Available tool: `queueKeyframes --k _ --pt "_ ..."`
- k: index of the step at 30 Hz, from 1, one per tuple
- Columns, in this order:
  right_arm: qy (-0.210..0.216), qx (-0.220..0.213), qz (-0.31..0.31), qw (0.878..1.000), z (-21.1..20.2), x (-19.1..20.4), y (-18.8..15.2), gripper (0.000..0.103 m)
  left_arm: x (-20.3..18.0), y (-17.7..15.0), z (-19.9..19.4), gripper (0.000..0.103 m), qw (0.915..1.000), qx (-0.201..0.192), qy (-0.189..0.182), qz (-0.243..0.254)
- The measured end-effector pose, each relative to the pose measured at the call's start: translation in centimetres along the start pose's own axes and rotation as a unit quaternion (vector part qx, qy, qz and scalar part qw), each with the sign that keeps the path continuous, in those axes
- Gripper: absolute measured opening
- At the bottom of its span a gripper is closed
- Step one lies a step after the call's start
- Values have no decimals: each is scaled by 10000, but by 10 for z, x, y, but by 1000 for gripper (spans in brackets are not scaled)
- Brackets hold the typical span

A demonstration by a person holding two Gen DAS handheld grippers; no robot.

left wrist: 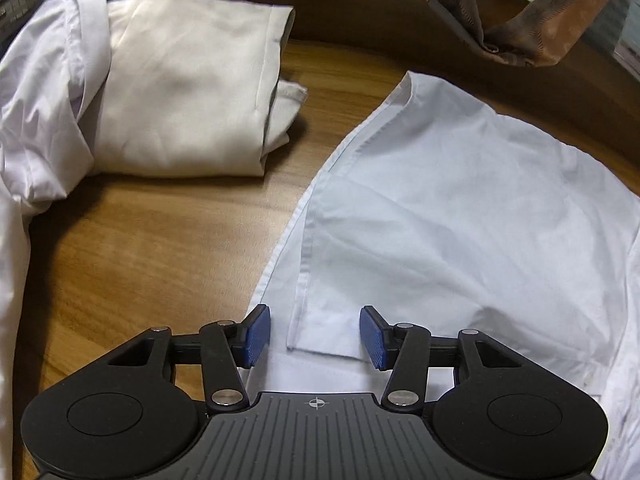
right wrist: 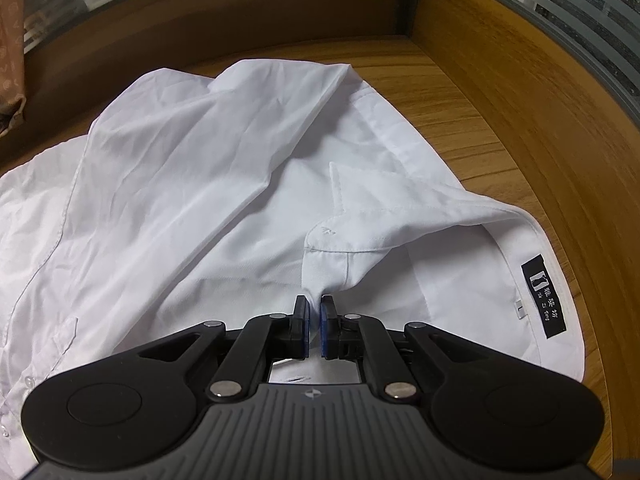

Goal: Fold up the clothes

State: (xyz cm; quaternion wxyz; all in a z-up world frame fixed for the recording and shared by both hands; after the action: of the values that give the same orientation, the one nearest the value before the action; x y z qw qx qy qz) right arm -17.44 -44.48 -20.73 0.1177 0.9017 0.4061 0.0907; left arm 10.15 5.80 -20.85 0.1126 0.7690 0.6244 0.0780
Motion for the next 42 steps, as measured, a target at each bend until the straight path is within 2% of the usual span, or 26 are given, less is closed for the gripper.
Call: queueKeyframes --k 2,4,7,8,9,13,18,23,28,31,37,42 --pt "-4 -14 2 10000 1 0 0 6 -3 1 1 52 9999 -81 65 67" --pt "-7 -28 4 10000 2 0 -1 6 -7 1 0 44 9997 -164 111 143" --pt "-13 -49 6 10000 3 0 -2 6 -15 0 -4 21 9991 -283 174 251" --pt "-15 -56 7 10000 4 0 -2 6 -16 2 -7 8 9988 -342 216 281" --pt "-17 -63 8 10000 4 0 -2 5 -17 3 -10 6 9984 -401 258 312" --pt "-28 -220 -54 9997 -1 1 0 3 -21 8 -24 6 9961 -637 424 433" --pt "70 -612 -178 9979 -30 4 13 2 -24 17 -46 6 9934 -833 539 573" --pt "146 -829 -194 9963 -57 5 18 2 -30 23 -75 6 9927 -703 600 775" --pt "187 -967 -133 9950 -81 -1 16 2 -21 14 -82 6 9957 -338 597 622" --pt "173 -888 -167 9958 -81 -5 9 2 -16 2 -66 6 9965 -93 619 562" --pt "19 -438 -290 9986 -42 -5 -6 2 -11 -19 -30 6 9954 299 730 536" --pt "-204 -138 -454 9987 -11 -7 -15 5 -20 -21 -37 11 9961 152 646 585"
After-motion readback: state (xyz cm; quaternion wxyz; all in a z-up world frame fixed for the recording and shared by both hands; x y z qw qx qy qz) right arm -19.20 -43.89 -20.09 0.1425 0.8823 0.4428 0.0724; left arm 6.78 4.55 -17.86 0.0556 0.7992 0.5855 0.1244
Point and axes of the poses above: each gripper's, at about its wrist camera, not at the fingertips, and z roughly the way its jaws point, x to its left, y to its top, the point moved 9 cm from there along z, roughly the way its jaws point, and after that the axes turned 11 degrees about x, right-handed, at the moved point
